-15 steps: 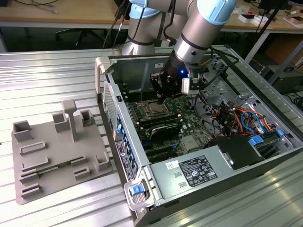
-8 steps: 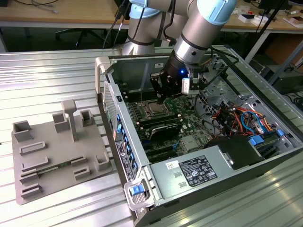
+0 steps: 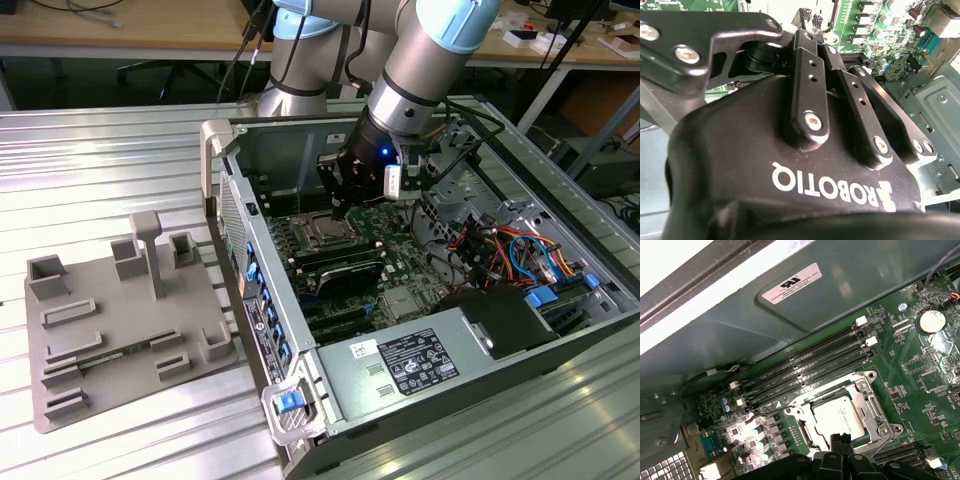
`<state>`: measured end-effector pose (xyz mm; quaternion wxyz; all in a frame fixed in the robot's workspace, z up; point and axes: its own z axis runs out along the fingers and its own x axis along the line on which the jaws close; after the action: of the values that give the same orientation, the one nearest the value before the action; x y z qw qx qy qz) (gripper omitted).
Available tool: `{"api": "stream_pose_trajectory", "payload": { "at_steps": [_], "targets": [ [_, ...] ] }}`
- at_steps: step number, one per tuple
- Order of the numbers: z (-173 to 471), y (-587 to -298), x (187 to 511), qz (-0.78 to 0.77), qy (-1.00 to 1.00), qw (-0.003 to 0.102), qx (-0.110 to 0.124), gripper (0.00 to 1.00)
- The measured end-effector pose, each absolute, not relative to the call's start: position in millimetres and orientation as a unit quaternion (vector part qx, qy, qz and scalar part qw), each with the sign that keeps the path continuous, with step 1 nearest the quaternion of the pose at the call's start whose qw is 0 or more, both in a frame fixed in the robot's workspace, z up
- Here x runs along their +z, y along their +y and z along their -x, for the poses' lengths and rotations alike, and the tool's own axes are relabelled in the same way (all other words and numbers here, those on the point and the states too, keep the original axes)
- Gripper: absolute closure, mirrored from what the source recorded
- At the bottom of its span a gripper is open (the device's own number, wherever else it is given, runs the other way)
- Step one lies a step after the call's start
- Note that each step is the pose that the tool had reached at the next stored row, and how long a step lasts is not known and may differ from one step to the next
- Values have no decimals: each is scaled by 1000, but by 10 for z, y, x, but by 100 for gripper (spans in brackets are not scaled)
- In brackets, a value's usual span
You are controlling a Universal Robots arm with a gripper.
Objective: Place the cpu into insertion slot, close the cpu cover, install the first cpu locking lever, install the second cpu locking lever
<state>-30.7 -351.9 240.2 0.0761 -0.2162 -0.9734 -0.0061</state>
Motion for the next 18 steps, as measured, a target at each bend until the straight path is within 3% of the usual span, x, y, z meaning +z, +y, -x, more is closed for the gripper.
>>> {"api": "stream_pose_trajectory", "payload": {
  "at_steps": [18],
  "targets": [
    [307,-3519,2402,196,-978,76,-5,89]
  ]
}}
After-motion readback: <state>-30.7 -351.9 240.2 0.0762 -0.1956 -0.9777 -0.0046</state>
